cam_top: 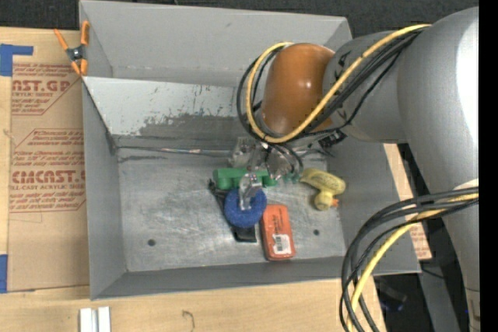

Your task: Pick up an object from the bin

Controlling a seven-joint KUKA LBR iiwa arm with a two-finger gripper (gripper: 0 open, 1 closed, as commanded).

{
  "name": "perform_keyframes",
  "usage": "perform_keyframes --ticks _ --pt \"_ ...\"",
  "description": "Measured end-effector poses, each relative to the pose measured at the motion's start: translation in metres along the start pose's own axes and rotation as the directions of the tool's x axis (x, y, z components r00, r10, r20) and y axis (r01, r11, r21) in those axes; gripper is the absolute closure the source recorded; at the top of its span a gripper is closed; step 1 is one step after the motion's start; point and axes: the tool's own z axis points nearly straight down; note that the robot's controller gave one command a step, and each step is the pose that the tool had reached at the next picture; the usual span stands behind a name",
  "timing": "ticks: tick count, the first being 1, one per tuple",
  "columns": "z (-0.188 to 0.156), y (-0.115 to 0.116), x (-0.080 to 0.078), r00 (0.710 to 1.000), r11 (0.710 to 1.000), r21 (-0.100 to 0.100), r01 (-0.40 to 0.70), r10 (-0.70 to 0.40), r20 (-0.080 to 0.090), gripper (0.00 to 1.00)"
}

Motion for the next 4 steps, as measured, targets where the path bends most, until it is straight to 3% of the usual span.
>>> perform_keyframes --ticks 4 --pt "-0.018 0.002 -0.001 1.0 1.0 0.002 0.001 -0.001 0.004 1.0"
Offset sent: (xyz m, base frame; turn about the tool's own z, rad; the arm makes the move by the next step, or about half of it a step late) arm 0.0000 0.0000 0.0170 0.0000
